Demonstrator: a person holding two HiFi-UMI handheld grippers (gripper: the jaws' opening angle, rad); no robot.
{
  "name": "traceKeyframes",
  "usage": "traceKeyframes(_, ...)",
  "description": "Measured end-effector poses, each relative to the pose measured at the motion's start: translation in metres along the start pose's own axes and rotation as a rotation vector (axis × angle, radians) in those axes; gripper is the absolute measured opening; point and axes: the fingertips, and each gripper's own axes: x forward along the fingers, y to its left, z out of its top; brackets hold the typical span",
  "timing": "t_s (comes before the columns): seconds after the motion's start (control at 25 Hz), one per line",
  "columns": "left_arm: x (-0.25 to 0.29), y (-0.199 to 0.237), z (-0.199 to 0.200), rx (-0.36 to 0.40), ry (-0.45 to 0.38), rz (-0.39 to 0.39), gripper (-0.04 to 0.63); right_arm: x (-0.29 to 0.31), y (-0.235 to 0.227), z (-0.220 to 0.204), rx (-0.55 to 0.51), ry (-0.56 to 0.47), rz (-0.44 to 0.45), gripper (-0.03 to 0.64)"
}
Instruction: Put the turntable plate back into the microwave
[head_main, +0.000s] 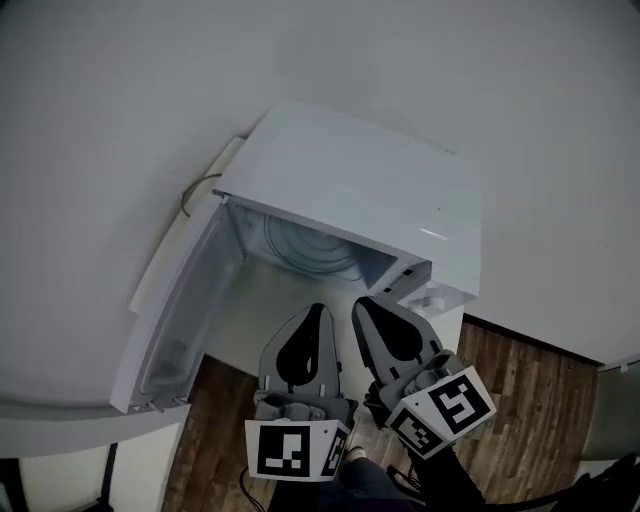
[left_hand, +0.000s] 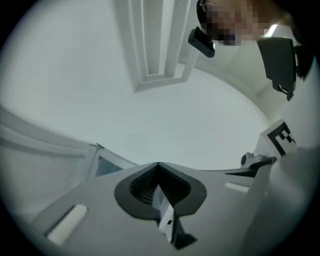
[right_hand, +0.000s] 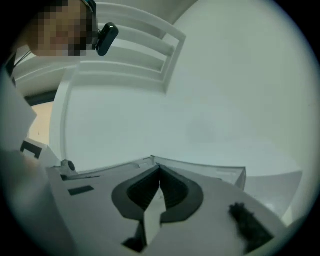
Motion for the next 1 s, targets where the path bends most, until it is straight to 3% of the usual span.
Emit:
traceKeyframes(0.12, -0.014, -0.031, 0.041, 0.056, -0.073, -0.025, 0.006, -0.026, 0.013, 0.034, -0.016, -0.07, 0.022, 0.011)
traceKeyframes(0.28, -0.034, -0.061, 0.087, 0.197, -0.153, -0.001, 0.006, -0.056, 0.036, 0.077, -0.094, -0.16, 0.055, 0.009)
traceKeyframes(0.4, -0.05, -0.079, 0.113, 0.278, -0.21, 0.001, 0.006, -0.076, 0.055, 0.106, -0.204, -0.252, 0.063, 0.009)
traceKeyframes(0.6, -0.077, -0.099, 0.151, 0.344, -0.321, 0.015, 0.006, -0.105, 0.083, 0.142, -0.383, -0.365, 0.045, 0.009)
traceKeyframes(0.84, -0.095, -0.108, 0.179, 0.461, -0.4, 0.076, 0.006, -0.117, 0.092, 0.162, -0.369, -0.437, 0.062, 0.009)
traceKeyframes(1.0, -0.111, -0.113, 0.196, 0.456, -0.443, 0.08, 0.006, -0.126, 0.106, 0.176, -0.375, -0.48, 0.066, 0.009)
